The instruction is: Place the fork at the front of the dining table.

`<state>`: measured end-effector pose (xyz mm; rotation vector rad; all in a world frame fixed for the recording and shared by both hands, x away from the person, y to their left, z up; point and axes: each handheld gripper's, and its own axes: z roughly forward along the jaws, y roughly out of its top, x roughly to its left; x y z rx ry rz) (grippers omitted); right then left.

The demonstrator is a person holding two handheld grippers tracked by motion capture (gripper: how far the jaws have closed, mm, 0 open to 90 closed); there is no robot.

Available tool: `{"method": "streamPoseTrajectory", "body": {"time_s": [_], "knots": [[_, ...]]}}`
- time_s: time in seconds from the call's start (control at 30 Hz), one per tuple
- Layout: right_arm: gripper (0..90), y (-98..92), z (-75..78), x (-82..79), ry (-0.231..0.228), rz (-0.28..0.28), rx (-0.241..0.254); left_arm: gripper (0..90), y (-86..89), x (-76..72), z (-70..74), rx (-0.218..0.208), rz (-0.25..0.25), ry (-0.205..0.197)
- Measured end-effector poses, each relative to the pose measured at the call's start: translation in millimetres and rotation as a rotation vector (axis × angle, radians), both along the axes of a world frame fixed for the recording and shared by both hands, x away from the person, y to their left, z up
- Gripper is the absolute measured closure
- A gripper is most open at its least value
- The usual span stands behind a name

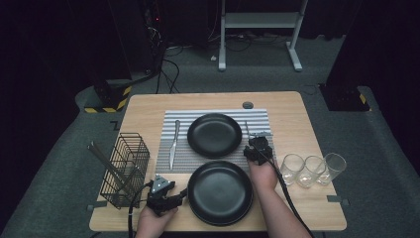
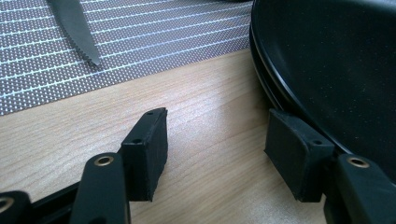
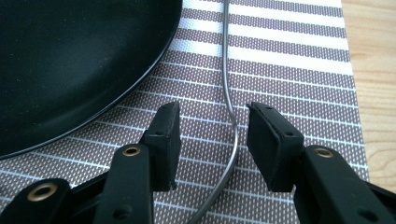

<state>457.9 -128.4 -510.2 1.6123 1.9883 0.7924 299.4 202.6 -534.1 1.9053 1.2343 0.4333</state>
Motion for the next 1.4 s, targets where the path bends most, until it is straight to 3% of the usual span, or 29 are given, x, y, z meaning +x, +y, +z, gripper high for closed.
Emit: {"method": "streamPoseTrajectory", "body": {"time_s": [0.27,0.4,0.93,1.07,1.2,1.3,1.4], "knots": [[59.6,-1.4,-3.5,-4.1,0.028,0.002,0.027,39.1,0.1,0.1,0.0,-0.001,-0.001,0.001],[61.1,-0.2,-1.9,-4.6,0.027,0.006,0.064,39.1,0.3,0.2,0.0,-0.002,-0.002,0.001],[59.9,6.4,-1.1,-4.3,0.033,0.049,0.092,39.1,0.8,0.3,0.1,-0.007,-0.004,0.005],[60.1,8.0,2.0,-4.0,0.012,0.050,0.083,39.1,0.9,0.4,0.1,-0.008,-0.005,0.005],[65.6,3.9,8.5,-6.1,-0.016,0.050,0.061,39.1,1.1,0.5,0.1,-0.009,-0.006,0.006],[77.4,2.8,14.4,-9.6,-0.046,0.065,0.049,39.1,1.2,0.6,0.1,-0.011,-0.006,0.006],[81.3,4.9,13.6,-9.9,-0.045,0.077,0.025,39.1,1.3,0.7,0.2,-0.011,-0.007,0.007]]}}
